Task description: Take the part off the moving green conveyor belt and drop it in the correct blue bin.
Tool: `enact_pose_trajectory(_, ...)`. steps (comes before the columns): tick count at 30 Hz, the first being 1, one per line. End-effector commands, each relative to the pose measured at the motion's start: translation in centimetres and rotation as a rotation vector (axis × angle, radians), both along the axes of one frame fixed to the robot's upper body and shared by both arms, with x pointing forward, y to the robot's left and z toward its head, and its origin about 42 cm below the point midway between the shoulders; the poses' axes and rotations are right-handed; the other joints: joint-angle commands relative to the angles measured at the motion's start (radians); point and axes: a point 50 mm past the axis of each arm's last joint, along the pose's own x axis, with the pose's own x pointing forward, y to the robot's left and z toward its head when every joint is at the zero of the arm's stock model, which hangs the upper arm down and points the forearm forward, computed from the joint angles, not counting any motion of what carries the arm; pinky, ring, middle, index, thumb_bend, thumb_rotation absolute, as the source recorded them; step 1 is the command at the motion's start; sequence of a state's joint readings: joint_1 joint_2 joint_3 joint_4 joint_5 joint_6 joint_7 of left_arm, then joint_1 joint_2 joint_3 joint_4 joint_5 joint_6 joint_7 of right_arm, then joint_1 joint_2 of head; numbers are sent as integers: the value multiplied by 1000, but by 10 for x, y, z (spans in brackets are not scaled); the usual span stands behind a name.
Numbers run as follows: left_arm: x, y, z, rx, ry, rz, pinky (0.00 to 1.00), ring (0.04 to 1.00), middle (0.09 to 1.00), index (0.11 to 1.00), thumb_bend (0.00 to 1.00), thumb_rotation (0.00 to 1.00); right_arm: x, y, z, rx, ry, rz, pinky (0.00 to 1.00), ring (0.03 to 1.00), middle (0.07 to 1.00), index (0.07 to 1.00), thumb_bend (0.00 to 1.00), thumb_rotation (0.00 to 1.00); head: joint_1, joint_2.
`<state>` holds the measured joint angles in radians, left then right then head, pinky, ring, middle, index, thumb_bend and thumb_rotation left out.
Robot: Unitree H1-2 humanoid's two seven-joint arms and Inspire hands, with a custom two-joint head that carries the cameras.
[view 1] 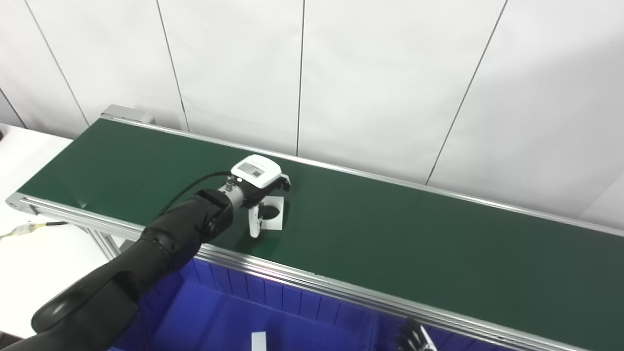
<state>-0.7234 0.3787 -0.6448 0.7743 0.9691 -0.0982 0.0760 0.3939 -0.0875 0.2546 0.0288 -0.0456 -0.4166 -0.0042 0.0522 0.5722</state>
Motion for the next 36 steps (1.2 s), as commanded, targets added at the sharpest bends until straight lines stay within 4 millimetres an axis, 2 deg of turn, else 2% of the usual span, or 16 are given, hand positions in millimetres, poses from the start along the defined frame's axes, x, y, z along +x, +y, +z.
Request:
enact_pose_trajectory(1,3,12,-3,81,-27,48,682,653,705,659,948,0,2,5,13,35,-83,16,854,868,900,933,916,1000,-1,3)
enact_pose_trajectory(2,2,11,-5,79,-33,48,615,605,653,561,696,30,2,5,13,35,-84,16,850,866,899,932,920,1000,-1,3)
enact_pose_trajectory(3,2,10,-5,67,-36,48,567,572,612,518,593,31,1,6,14,38,-83,17,849,866,899,932,924,1000,-4,5)
enact_pose_trajectory(4,2,9,-6,59,-38,48,517,540,565,498,559,16,1,6,14,40,-83,18,850,868,899,932,929,1000,-4,5)
enact_pose_trajectory(5,2,7,-4,44,-37,55,413,457,498,492,536,5,1,6,14,43,-83,20,852,870,899,934,931,999,-4,5)
enact_pose_trajectory(8,4,4,0,9,-30,74,302,357,435,493,525,0,1,7,14,47,-84,23,855,873,900,935,935,998,-3,4)
enact_pose_trajectory(10,6,3,3,-24,-24,94,269,318,412,499,520,0,1,7,14,49,-82,25,858,872,899,934,942,994,-2,2)
enact_pose_trajectory(12,10,2,6,-63,-7,123,277,341,415,506,519,0,2,8,13,47,-82,27,857,869,897,933,945,996,-2,1)
enact_pose_trajectory(14,12,2,8,-78,-1,135,229,296,417,495,521,0,2,8,13,45,-82,29,855,865,895,934,948,999,-2,0)
enact_pose_trajectory(17,14,3,10,-81,1,148,262,338,431,492,523,0,3,8,13,42,-82,30,849,859,893,935,953,1000,-2,0)
enact_pose_trajectory(20,15,2,14,-77,0,147,239,316,456,482,524,0,4,9,13,40,-84,31,845,858,892,937,951,1000,0,-1)
enact_pose_trajectory(22,15,3,15,-73,-7,136,252,339,448,483,525,0,4,9,13,41,-84,31,843,857,891,938,949,1000,0,-1)
enact_pose_trajectory(27,15,5,22,-85,-31,117,212,295,405,496,520,0,5,9,12,47,-82,34,856,864,893,940,947,1000,12,4)
enact_pose_trajectory(28,14,4,24,-86,-35,110,251,339,416,506,520,0,5,8,12,48,-82,33,855,863,892,939,949,999,12,4)
enact_pose_trajectory(34,13,-6,53,-138,-42,48,343,430,457,494,525,0,8,7,10,54,-77,30,859,861,894,940,927,994,28,7)
enact_pose_trajectory(36,6,-11,75,-174,-70,-7,383,463,496,481,523,0,10,6,9,54,-76,35,865,864,896,942,925,998,33,10)
